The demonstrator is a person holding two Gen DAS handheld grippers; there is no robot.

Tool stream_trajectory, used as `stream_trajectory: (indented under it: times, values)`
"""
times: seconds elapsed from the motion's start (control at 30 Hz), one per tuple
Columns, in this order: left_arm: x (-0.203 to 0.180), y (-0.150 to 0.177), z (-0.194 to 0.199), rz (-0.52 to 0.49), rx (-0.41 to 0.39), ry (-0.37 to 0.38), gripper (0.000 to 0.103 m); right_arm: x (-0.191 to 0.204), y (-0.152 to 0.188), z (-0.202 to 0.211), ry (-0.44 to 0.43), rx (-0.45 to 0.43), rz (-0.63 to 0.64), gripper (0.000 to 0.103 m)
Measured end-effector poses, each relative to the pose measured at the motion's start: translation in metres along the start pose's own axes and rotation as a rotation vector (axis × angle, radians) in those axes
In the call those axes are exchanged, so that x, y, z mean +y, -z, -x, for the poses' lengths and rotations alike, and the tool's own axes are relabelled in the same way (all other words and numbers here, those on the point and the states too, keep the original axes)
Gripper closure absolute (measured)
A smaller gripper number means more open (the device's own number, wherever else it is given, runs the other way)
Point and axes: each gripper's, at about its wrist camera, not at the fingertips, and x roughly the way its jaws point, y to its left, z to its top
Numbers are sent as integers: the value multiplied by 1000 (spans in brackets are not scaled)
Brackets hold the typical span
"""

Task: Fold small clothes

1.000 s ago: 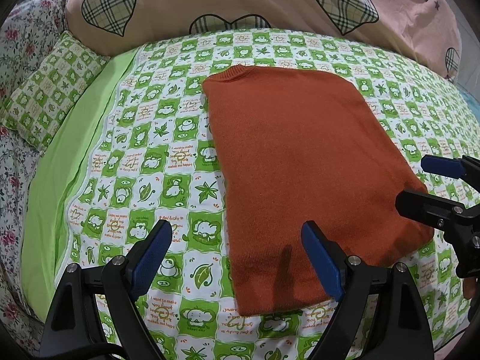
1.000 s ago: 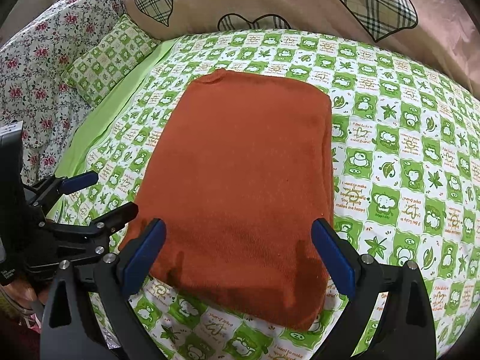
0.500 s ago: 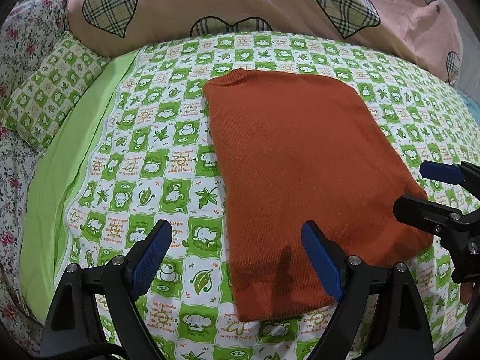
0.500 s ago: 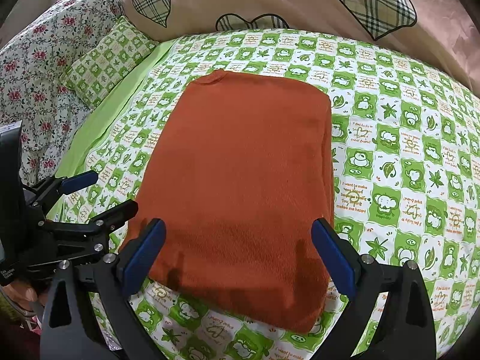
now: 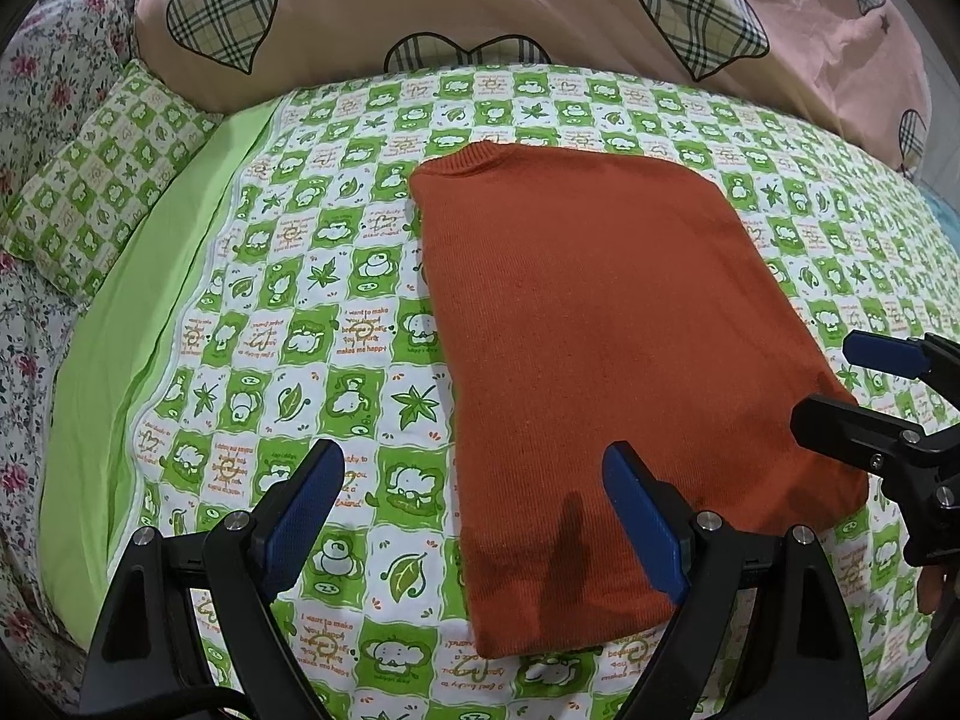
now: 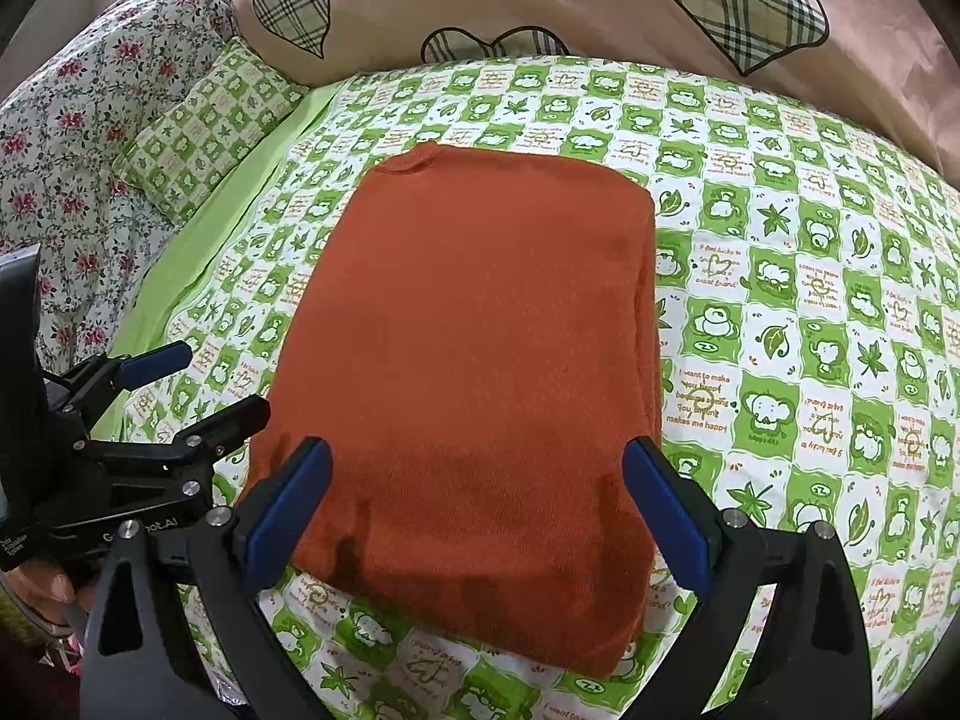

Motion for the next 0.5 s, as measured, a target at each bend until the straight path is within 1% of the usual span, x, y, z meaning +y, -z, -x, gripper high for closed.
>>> stream_trajectory:
  times: [0.5]
  values:
    - [0, -2, -1, 3, -1, -3, 14, -5, 1, -5, 8, 1, -22, 6]
